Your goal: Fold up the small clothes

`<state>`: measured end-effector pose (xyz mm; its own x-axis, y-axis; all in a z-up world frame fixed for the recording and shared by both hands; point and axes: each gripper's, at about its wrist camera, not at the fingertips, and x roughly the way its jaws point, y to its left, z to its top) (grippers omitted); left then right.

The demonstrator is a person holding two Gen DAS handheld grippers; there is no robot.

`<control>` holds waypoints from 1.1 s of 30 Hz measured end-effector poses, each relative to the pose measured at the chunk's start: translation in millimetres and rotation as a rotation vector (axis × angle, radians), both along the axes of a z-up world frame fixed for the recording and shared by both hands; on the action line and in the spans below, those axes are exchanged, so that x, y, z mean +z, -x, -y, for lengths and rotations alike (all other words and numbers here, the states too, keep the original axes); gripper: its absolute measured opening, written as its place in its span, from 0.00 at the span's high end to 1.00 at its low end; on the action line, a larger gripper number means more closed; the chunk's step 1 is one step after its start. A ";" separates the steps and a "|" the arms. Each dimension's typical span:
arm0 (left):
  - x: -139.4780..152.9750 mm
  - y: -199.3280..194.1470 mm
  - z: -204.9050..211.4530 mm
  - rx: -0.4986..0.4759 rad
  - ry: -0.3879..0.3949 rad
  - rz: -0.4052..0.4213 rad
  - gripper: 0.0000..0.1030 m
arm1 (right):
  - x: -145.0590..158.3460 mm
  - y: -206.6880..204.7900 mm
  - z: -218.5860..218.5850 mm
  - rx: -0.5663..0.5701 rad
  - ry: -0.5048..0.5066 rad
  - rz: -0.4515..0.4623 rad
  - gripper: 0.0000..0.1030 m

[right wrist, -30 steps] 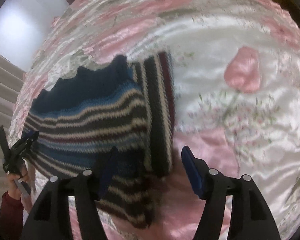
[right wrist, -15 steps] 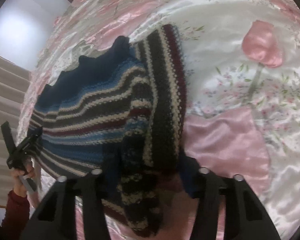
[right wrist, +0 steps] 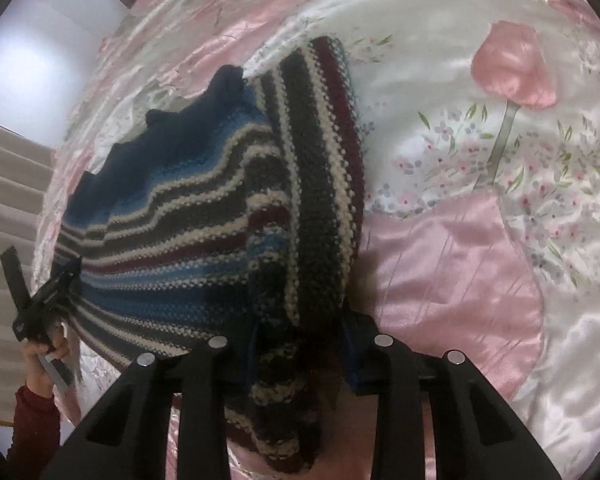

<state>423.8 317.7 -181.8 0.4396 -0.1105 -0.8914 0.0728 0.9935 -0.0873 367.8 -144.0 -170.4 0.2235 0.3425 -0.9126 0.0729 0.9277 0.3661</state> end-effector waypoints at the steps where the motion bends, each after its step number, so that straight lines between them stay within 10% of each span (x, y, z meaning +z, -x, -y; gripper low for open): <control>1: -0.2 -0.8 -0.4 -0.004 0.001 -0.005 0.24 | 3.4 -1.2 -3.7 0.007 0.023 -0.004 0.68; 14: 48.5 5.2 -25.0 0.000 0.094 0.069 0.24 | 96.2 -27.6 -100.7 0.158 0.015 0.101 0.69; 28: 40.0 8.1 -42.3 0.025 0.119 0.032 0.24 | 49.0 -33.4 -247.9 0.423 0.145 0.081 0.68; 33: 40.8 6.3 -36.1 0.020 0.121 0.028 0.24 | 41.2 -29.7 -258.0 0.459 0.130 0.062 0.46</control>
<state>417.5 353.8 -141.0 0.4673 -0.2073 -0.8594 0.0574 0.9772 -0.2045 397.5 114.0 -129.2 0.1308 0.3021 -0.9443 -0.3731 0.8974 0.2354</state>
